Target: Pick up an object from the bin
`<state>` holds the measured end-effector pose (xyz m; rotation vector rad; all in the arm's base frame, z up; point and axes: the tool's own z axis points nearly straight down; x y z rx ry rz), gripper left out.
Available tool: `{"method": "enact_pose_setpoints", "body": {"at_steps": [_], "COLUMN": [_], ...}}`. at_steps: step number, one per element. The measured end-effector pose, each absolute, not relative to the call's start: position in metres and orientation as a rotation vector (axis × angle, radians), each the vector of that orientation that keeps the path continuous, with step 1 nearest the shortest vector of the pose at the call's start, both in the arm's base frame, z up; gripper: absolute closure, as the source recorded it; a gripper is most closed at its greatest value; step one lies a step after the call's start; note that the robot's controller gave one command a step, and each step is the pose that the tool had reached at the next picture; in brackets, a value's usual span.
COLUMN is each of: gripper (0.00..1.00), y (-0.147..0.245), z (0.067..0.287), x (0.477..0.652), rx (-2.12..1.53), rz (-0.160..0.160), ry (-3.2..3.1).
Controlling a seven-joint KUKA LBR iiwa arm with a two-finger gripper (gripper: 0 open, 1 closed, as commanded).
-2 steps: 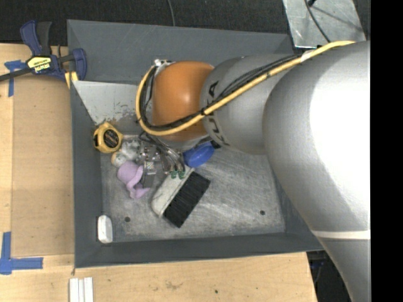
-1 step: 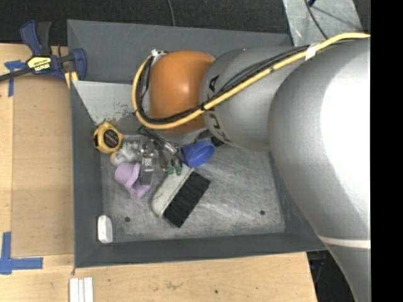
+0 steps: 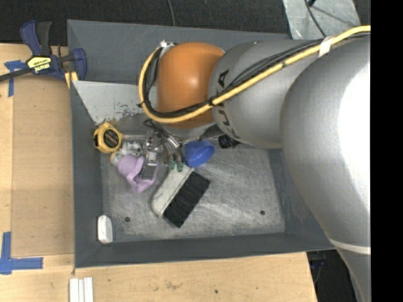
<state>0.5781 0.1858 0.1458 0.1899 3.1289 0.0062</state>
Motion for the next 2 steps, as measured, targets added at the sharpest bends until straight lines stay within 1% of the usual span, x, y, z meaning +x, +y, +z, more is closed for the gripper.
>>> {"method": "enact_pose_setpoints", "body": {"at_steps": [1,2], "gripper": [1.0,1.0], "y": [0.198,0.183], "z": [0.185,0.259], "x": [0.572,0.573], "rx": [0.302,0.221], "rz": [-0.002,-0.001], "ry": [3.128,3.134]}}
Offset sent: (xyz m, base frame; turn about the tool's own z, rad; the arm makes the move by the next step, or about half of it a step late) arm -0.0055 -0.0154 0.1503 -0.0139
